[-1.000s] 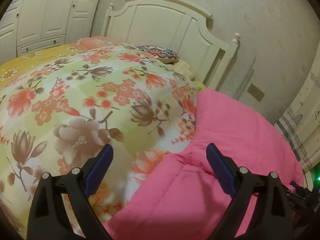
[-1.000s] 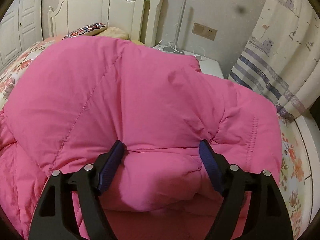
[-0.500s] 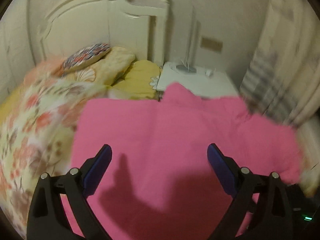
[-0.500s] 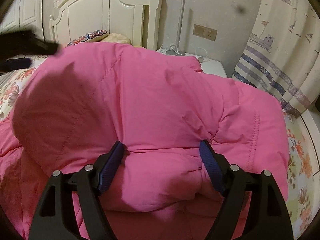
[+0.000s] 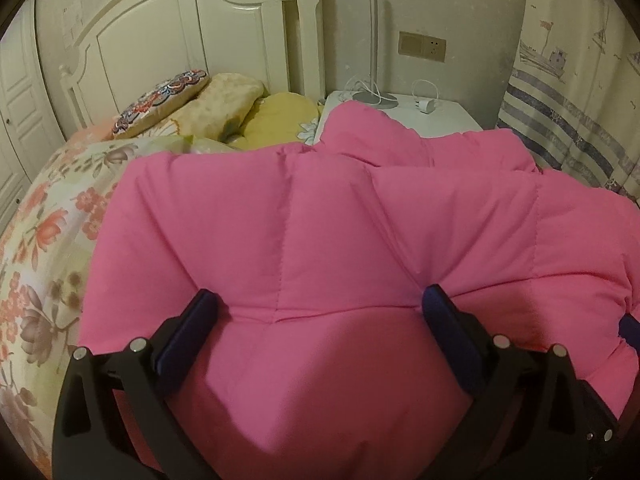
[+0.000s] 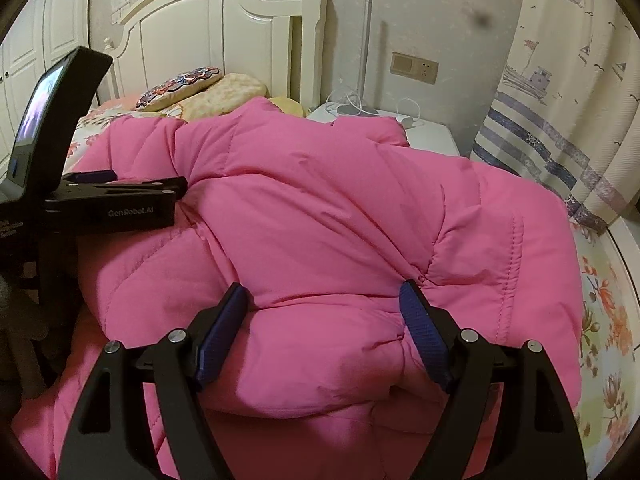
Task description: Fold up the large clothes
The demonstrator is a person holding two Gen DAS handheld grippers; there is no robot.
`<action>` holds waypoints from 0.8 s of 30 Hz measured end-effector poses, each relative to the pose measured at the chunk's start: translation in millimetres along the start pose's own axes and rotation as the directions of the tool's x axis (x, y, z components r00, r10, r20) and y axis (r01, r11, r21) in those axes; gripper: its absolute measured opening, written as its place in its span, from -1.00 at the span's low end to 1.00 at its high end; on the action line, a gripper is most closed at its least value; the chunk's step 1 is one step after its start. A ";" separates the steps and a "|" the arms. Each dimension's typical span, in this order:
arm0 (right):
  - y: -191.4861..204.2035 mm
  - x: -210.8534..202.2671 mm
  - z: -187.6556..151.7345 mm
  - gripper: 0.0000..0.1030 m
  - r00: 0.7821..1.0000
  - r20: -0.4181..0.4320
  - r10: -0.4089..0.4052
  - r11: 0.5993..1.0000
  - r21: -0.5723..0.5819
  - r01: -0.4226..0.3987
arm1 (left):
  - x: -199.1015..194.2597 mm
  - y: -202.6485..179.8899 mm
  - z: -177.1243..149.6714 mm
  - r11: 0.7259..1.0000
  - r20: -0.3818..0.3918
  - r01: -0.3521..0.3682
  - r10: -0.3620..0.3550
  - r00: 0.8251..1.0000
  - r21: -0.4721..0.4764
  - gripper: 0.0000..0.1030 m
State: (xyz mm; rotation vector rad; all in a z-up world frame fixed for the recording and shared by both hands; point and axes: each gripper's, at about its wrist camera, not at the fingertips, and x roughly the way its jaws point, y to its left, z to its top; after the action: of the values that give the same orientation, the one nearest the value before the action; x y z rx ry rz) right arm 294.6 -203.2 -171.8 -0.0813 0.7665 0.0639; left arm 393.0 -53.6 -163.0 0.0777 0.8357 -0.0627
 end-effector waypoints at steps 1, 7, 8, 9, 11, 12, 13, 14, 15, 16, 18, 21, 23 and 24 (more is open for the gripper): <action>0.1 -0.2 0.0 0.50 1.000 0.000 0.001 1.000 -0.001 -0.001 | 1.2 0.2 0.3 1.000 -0.004 0.000 0.000 1.000 0.001 0.96; -8.7 -12.8 14.7 0.38 0.998 -0.009 0.058 0.997 0.050 -0.057 | -0.3 1.1 -1.1 1.000 0.007 0.012 -0.012 1.000 -0.014 0.96; -9.3 -18.3 19.2 0.31 0.999 0.012 0.048 0.997 0.052 -0.048 | -0.8 1.8 -1.3 1.000 0.011 0.015 -0.015 1.000 -0.017 0.96; -9.8 -27.5 28.9 0.22 0.998 0.059 0.020 0.998 0.056 -0.024 | -1.5 2.5 -1.5 1.000 0.015 0.020 -0.020 1.000 -0.021 0.96; -12.1 -33.8 45.4 0.17 0.993 0.116 -0.005 0.997 0.075 -0.004 | -2.7 3.6 -2.1 0.999 0.022 0.025 -0.025 0.999 -0.029 0.96; -12.5 -32.0 52.0 0.17 0.992 0.124 -0.004 0.996 0.084 -0.007 | -3.3 3.4 -2.2 0.999 0.025 0.025 -0.024 0.999 -0.029 0.96; -12.4 -24.8 60.9 0.17 0.993 0.121 0.010 0.996 0.092 -0.022 | -3.7 3.1 -2.3 0.999 0.027 0.024 -0.023 0.999 -0.029 0.96; -11.7 -12.1 68.6 0.16 0.995 0.101 0.018 0.995 0.095 -0.028 | -4.0 2.9 -2.5 0.999 0.028 0.025 -0.024 0.999 -0.030 0.96; -10.4 -1.7 72.1 0.16 0.996 0.083 0.010 0.995 0.095 -0.018 | -3.8 2.9 -2.2 0.999 0.029 0.026 -0.025 0.999 -0.031 0.96; -9.0 15.8 74.2 0.17 0.999 0.050 -0.006 0.996 0.086 0.002 | -4.0 3.0 -2.4 0.999 0.030 0.028 -0.027 0.999 -0.032 0.96; -4.7 55.1 67.0 0.19 0.998 -0.057 -0.025 0.999 0.036 0.027 | -4.4 4.0 -2.3 0.999 0.034 0.034 -0.033 0.999 -0.037 0.96; -6.9 64.4 62.5 0.19 0.998 -0.057 -0.010 0.998 0.054 0.013 | -4.0 4.6 -1.5 0.999 0.035 0.035 -0.034 0.999 -0.038 0.96; -11.1 65.2 60.3 0.20 0.998 -0.058 0.014 0.997 0.073 -0.010 | -4.9 4.6 -1.0 0.999 0.041 0.037 -0.036 0.999 -0.038 0.96; -11.7 64.9 58.7 0.19 0.998 -0.057 0.018 0.997 0.076 -0.013 | -5.3 4.4 -0.7 0.999 0.042 0.036 -0.034 0.999 -0.036 0.96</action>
State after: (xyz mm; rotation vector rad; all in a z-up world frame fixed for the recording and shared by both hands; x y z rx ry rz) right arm 382.7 -207.3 -174.2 -0.0049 0.8265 0.0472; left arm 389.3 -49.0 -159.3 0.0269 0.7963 -0.0815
